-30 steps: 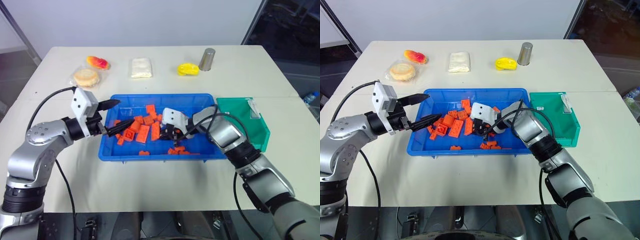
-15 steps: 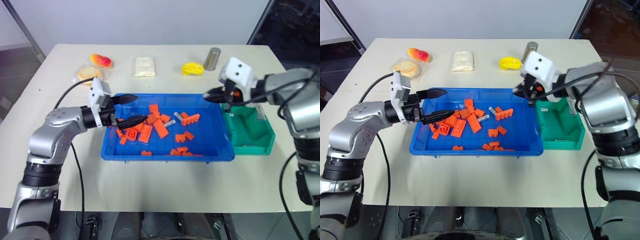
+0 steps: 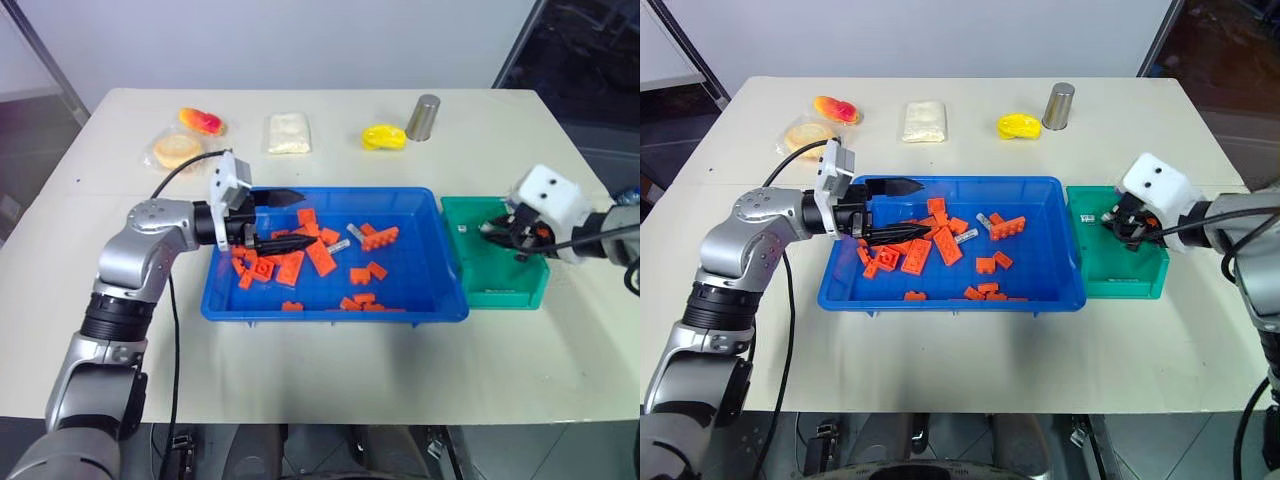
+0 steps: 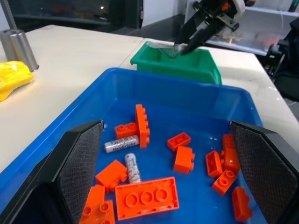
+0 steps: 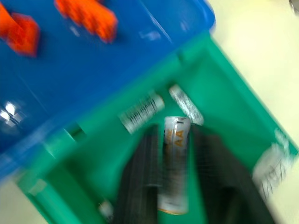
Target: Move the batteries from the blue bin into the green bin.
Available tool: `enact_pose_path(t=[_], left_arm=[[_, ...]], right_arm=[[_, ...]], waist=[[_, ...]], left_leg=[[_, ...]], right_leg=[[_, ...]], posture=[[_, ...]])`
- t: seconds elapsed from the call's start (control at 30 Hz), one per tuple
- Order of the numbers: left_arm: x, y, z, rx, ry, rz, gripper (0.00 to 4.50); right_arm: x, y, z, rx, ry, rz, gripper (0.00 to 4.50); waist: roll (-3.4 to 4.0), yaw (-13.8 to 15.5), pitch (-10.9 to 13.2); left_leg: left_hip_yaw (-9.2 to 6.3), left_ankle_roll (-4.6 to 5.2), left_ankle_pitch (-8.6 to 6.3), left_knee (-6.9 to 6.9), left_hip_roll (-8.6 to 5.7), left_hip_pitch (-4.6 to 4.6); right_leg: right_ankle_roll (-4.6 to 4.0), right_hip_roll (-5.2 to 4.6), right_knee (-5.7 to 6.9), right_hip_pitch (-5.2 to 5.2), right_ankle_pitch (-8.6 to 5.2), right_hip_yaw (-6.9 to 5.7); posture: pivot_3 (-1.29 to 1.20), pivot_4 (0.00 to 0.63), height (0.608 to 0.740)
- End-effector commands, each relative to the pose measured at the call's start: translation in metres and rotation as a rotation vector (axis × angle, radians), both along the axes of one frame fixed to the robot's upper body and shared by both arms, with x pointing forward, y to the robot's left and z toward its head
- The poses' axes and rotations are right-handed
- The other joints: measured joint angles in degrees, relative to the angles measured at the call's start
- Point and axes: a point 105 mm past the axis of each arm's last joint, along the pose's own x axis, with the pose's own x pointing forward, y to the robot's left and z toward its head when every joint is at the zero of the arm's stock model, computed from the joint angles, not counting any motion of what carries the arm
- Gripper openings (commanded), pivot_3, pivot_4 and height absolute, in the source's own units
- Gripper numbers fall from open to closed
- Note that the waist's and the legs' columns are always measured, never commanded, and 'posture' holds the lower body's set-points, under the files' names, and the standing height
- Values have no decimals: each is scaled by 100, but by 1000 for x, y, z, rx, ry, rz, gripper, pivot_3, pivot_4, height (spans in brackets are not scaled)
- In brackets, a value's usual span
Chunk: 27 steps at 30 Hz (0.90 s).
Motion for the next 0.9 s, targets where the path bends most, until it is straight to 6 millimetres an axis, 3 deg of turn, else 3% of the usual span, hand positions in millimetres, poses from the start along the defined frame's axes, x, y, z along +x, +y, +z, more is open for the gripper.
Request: enact_pose_path(t=[0.03, 0.13, 0.27, 0.4, 0.57, 0.7, 0.9], left_arm=[[-3, -1, 11, -3, -52, -12, 4500], [-4, 3, 12, 0, -53, 2, 4500], [-3, 9, 12, 9, -55, 30, 4500], [2, 28, 11, 51, -67, 111, 4500], [7, 61, 11, 137, -98, 235, 4500], [-2, 74, 13, 150, -96, 273, 4500], [-22, 70, 18, 120, -88, 272, 4500]], right_arm=[[0, -10, 17, -33, -79, -19, 3106], [5, -10, 21, -56, -114, -20, 4467], [16, 5, 39, -46, -209, 28, 4467], [29, 80, 56, 155, -290, 253, 4467], [31, 135, 29, 227, -220, 444, 4467], [35, 157, 7, 259, -160, 536, 4467], [49, 169, -9, 220, -114, 645, 4467]], waist=[[0, -3, 0], [0, -14, 0], [1, -23, 0], [-1, -142, 1], [-3, -146, 3], [-3, -117, 3], [-7, -108, 5]], left_leg=[[0, 0, 0, 1, 0, 0], [0, 0, 0, 0, 0, 1], [0, 0, 0, 1, 1, 1], [-3, -1, 0, 0, 4, 6], [-8, 0, 0, -2, 8, 2], [-6, 0, 0, 2, 0, -15], [-8, 0, 0, 10, 0, -22]], right_leg=[[0, 0, 1, 0, 0, 0], [0, 1, 2, 0, 0, 0], [1, 1, 2, 0, 0, 1], [1, 5, 6, 1, 0, 2], [-1, 9, 10, -3, 0, -1], [0, -5, 6, -10, 0, -3], [2, -6, 8, -12, 1, -5]], posture=[[0, 150, 740], [0, 150, 740], [0, 150, 740], [0, 150, 740], [0, 150, 740], [0, 150, 740], [0, 150, 740]])
